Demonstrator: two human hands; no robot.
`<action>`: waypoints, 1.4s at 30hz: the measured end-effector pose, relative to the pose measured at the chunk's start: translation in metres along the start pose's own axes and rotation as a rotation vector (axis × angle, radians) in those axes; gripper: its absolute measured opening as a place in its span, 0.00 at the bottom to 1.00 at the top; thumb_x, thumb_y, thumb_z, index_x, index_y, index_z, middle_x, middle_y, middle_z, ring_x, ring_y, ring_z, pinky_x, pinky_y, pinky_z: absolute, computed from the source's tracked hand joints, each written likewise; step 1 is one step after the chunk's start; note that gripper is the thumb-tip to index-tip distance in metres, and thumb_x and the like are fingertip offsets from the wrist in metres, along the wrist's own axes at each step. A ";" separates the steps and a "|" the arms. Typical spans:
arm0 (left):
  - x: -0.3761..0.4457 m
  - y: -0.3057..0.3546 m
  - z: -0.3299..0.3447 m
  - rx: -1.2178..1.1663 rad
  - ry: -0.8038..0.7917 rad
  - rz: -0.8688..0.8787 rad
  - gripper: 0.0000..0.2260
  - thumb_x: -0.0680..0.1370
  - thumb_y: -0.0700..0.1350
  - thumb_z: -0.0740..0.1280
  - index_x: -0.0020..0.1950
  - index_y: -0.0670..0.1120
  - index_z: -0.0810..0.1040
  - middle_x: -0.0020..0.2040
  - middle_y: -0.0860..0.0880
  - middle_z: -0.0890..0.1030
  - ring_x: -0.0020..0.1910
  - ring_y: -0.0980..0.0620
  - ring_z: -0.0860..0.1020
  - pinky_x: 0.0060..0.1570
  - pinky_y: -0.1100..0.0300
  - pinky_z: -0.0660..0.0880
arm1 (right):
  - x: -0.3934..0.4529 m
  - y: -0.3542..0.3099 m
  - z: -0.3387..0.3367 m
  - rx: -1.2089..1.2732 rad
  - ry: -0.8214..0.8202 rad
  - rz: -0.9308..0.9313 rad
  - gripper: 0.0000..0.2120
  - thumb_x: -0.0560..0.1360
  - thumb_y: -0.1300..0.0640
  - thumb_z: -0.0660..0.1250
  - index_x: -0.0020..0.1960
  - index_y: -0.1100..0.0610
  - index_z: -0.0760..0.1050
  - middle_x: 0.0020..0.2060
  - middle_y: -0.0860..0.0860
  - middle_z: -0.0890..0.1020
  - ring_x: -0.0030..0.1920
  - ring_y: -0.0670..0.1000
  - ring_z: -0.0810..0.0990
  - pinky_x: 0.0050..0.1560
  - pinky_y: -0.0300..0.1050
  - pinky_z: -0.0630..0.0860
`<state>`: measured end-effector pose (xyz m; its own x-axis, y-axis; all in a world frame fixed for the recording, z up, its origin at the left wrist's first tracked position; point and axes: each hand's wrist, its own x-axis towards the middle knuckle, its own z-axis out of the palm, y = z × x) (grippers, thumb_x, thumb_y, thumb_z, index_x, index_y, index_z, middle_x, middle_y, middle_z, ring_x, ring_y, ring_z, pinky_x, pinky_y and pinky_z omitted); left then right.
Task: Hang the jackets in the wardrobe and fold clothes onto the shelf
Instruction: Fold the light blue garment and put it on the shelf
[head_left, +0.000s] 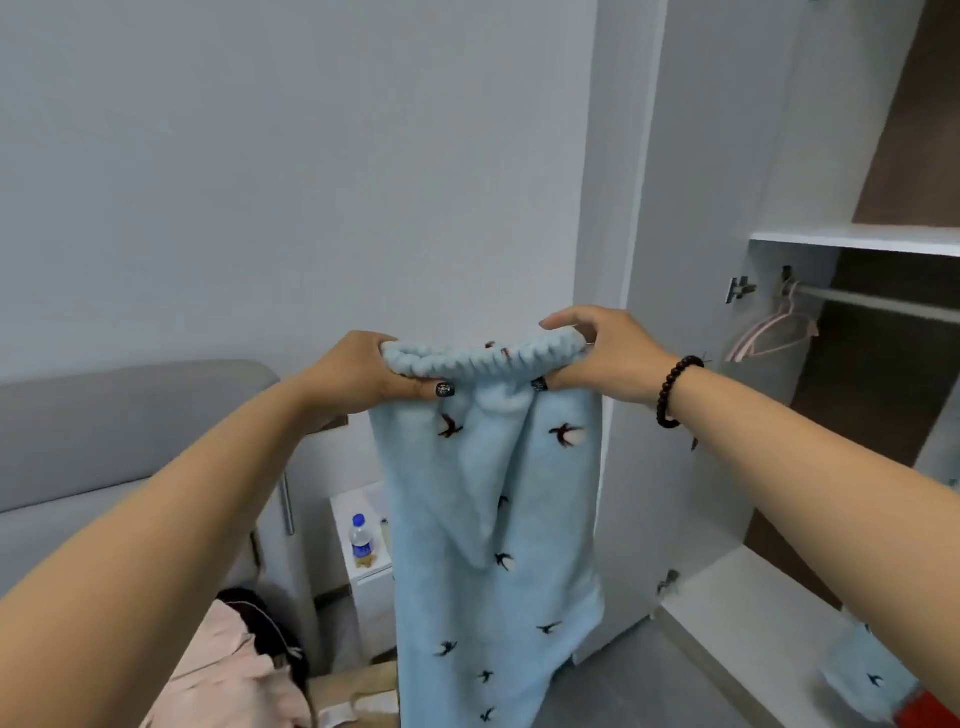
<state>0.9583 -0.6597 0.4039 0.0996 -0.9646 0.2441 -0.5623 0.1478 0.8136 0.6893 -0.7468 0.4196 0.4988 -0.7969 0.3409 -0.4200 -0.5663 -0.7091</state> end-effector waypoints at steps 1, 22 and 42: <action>-0.006 0.000 -0.013 -0.023 -0.001 -0.015 0.19 0.61 0.49 0.82 0.49 0.46 0.84 0.46 0.54 0.86 0.45 0.60 0.82 0.45 0.67 0.79 | 0.004 -0.008 0.007 0.054 0.021 0.003 0.25 0.62 0.58 0.80 0.57 0.51 0.78 0.49 0.46 0.82 0.51 0.43 0.80 0.48 0.34 0.77; 0.018 -0.215 -0.258 -0.346 0.224 -0.261 0.10 0.76 0.40 0.70 0.56 0.46 0.82 0.54 0.46 0.85 0.54 0.49 0.83 0.47 0.62 0.79 | 0.228 -0.118 0.292 0.261 -0.544 0.216 0.12 0.73 0.66 0.69 0.57 0.63 0.78 0.53 0.59 0.83 0.53 0.59 0.82 0.56 0.60 0.78; -0.155 0.030 -0.329 -0.180 0.704 0.161 0.16 0.77 0.42 0.68 0.63 0.40 0.75 0.53 0.45 0.82 0.48 0.51 0.83 0.46 0.60 0.79 | 0.137 -0.327 0.197 0.525 -0.198 -0.343 0.10 0.70 0.64 0.72 0.49 0.57 0.75 0.50 0.56 0.82 0.53 0.55 0.82 0.56 0.56 0.79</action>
<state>1.1956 -0.4345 0.5641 0.5641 -0.5687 0.5987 -0.4772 0.3673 0.7984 1.0449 -0.6291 0.5766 0.6895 -0.5075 0.5166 0.1879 -0.5636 -0.8044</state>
